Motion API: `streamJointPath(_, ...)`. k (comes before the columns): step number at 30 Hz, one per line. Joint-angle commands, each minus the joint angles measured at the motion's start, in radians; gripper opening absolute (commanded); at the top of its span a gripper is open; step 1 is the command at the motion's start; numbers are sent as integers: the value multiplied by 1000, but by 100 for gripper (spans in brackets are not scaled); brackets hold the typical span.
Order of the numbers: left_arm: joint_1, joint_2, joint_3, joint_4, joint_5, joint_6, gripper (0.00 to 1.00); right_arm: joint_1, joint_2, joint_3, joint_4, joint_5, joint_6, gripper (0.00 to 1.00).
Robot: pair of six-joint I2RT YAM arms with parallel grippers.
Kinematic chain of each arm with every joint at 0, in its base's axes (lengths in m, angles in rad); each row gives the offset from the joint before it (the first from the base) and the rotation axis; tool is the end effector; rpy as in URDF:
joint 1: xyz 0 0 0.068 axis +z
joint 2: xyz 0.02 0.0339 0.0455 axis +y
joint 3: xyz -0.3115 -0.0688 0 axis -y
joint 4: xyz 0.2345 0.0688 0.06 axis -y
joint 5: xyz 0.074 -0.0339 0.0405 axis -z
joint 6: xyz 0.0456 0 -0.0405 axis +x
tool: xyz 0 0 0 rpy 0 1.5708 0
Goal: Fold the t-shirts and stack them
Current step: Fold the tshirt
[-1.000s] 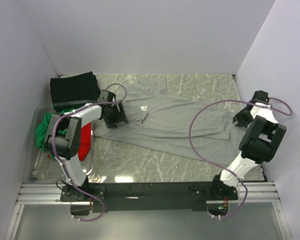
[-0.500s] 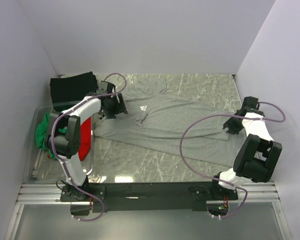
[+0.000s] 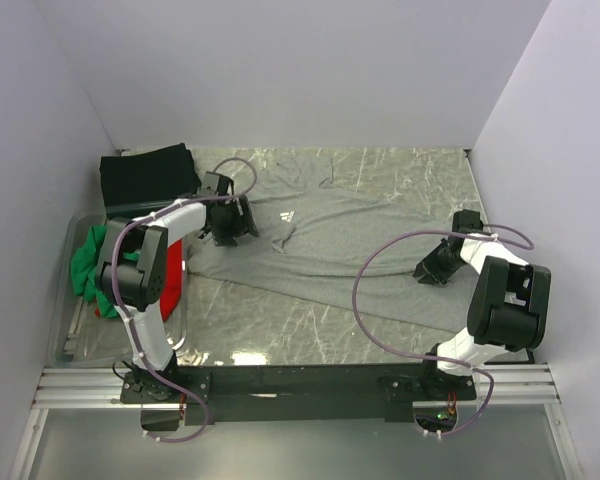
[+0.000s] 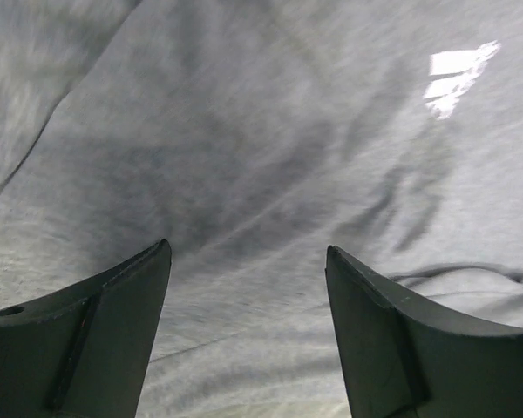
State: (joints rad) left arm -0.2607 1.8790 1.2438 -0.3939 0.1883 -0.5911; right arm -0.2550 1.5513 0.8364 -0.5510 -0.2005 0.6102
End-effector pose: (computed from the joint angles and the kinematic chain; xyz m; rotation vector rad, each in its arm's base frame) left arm 0.3844 -0.1114 0.2177 -0.3706 2.6493 -0.5367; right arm 0.2597 -0.0583 0.2033 1.1570 2.6108 0.3602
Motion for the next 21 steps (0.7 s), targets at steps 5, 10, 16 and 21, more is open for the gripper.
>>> streamJointPath(5, -2, -61, -160, 50, -55, -6, 77, 7, 18, -74, -10, 42, 46, 32)
streamJointPath(10, -2, -125, -257, 49, -69, -6, 77, -3, 39, -105, -32, 91, 59, 31)
streamJointPath(16, -3, -231, -378, 33, -58, 1, 77, -56, 10, -114, -72, 167, 51, 31)
streamJointPath(21, -3, -331, -461, 23, -29, -1, 77, -96, -8, -117, -89, 199, 26, 31)
